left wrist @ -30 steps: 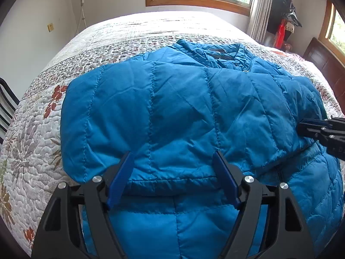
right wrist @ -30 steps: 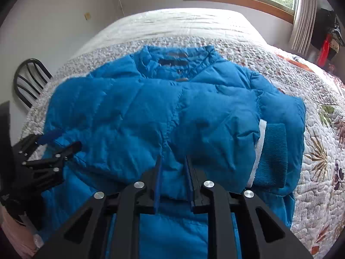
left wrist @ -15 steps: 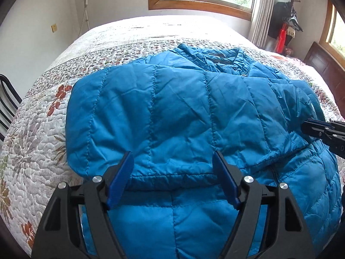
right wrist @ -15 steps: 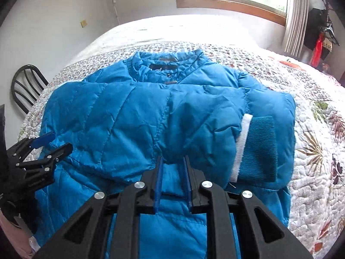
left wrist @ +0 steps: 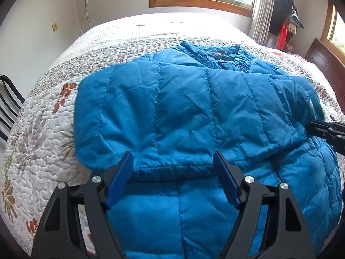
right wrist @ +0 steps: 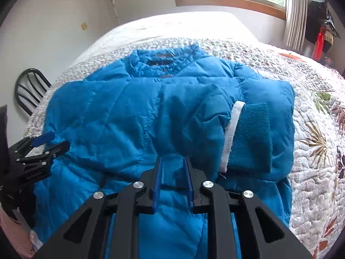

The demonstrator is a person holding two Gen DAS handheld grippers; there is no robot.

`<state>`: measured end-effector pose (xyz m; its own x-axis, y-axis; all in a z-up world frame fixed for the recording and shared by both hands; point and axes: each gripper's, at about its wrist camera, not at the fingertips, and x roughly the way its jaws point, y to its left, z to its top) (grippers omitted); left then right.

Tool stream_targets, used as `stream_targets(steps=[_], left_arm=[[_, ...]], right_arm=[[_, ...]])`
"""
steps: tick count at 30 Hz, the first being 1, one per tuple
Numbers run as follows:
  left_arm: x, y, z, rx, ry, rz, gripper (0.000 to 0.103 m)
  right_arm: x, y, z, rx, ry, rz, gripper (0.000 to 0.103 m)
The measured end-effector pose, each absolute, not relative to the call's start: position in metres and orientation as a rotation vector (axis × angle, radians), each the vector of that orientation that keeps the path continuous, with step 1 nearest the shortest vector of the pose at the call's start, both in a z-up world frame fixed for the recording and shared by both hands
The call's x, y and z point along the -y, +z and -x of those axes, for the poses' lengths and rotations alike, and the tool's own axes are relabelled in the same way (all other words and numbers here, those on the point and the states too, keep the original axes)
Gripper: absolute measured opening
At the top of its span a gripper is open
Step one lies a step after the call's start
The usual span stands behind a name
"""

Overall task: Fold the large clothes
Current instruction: 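Release the sleeve and pull both tools back from the jacket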

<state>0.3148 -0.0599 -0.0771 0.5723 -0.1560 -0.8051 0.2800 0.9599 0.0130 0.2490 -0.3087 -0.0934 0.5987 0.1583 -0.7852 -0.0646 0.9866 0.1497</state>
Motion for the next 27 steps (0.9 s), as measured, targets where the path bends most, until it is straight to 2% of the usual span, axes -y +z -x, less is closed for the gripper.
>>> stream_targets(steps=[1,5,7,12,18,27], left_arm=[[0.056,-0.071,-0.306,-0.919,-0.256,-0.148,0.085],[0.033,-0.052,-0.259,-0.888,-0.240,-0.172,0.089],[0.021,-0.048,-0.232,-0.871,-0.223,-0.190,0.090],[-0.006,-0.049,-0.174,-0.878,-0.166,-0.223,0.091],[-0.030,-0.065,-0.119,-0.920,-0.148,-0.208,0.091],[-0.040,-0.089,-0.072,-0.964,-0.171,-0.144,0.091]], right_arm=[[0.309,-0.085,-0.237,-0.897,0.131,-0.099,0.035],[0.317,-0.068,-0.183,-0.855,0.136,-0.097,0.047],[0.322,-0.068,-0.157,-0.859,0.139,-0.111,0.058],[0.324,-0.079,-0.090,-0.873,0.111,-0.093,0.068],[0.323,-0.096,-0.031,-0.901,0.079,-0.109,0.069],[0.322,-0.115,0.012,-0.918,0.040,-0.155,0.069]])
